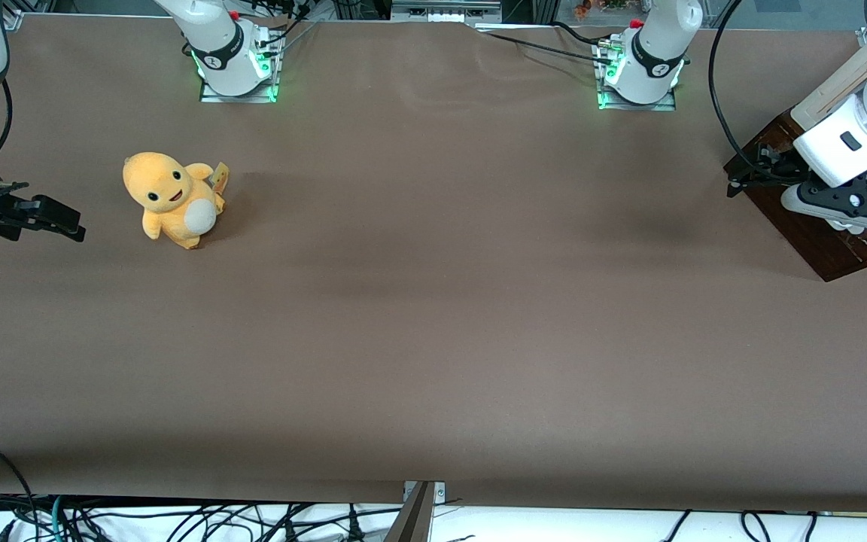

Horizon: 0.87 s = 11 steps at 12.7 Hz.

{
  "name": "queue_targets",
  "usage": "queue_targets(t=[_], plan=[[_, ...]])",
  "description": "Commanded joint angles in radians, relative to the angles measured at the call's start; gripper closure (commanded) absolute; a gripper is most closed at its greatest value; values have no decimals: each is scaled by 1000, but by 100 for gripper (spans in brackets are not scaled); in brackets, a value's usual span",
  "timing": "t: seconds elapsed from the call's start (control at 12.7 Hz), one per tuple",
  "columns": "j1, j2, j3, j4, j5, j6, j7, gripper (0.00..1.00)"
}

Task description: Open lower drawer with left arm only

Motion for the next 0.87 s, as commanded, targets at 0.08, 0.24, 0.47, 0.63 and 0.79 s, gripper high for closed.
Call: queue_targets(t=[0.08,0.24,0.47,0.63,0.79], plan=[[2,21,-4,38,26,-6,-6,0],[2,21,-4,38,26,-6,-6,0],[2,21,-4,40,26,-6,-6,0],[2,32,-4,58,26,-8,-4,0],[2,41,-4,67,26,-15,-6,0]])
